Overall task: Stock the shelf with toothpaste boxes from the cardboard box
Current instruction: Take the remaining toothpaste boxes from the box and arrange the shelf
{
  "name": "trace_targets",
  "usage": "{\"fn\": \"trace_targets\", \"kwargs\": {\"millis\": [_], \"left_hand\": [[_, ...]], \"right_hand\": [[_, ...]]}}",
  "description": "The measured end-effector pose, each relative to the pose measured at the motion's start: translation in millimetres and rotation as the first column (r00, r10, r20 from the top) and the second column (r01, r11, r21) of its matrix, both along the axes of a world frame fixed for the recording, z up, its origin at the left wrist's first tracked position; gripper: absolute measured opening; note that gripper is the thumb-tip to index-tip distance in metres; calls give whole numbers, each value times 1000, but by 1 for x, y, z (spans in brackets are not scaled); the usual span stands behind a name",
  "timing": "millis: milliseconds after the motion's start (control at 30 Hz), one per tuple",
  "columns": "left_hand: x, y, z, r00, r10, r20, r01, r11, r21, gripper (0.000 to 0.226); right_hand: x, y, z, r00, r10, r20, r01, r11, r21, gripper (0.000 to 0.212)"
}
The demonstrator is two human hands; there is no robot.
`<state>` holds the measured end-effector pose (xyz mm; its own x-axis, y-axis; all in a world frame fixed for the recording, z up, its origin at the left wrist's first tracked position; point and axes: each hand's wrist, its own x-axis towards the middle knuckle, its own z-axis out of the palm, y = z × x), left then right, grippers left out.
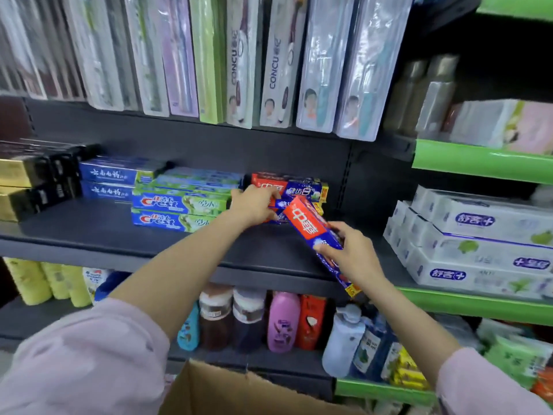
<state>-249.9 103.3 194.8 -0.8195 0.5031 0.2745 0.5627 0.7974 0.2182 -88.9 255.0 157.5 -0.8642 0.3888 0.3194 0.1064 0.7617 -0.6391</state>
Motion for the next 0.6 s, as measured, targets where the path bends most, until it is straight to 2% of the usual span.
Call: {"fn": "trace_targets", "kwargs": {"millis": [167,233,333,433,500,600], "left_hand": [[-35,30,1,997,-2,-83,-6,995,-96,39],[-47,35,-6,999,-10,-36,6,995,-95,37],[-57,34,-14,988,-79,136,77,997,21,35],[-64,25,-13,974,-62,217,13,975,223,33],[-67,20,-9,968,-47,248,-59,913,404,31],[-67,17,1,976,-1,219,-106,874,474,40]], "right_hand": [[-26,9,6,991,-17,133,-17,968,250,62],[-35,10,9,988,-30,152,-23,943,333,63],[-49,12,15,987,-62,147,-12,890,456,62],[-69,12,19,989,-67,131,-16,837,546,61],[-83,10,23,992,-48,118,-30,809,588,60],[-113,4,32,995,-27,92,-36,785,619,56]]}}
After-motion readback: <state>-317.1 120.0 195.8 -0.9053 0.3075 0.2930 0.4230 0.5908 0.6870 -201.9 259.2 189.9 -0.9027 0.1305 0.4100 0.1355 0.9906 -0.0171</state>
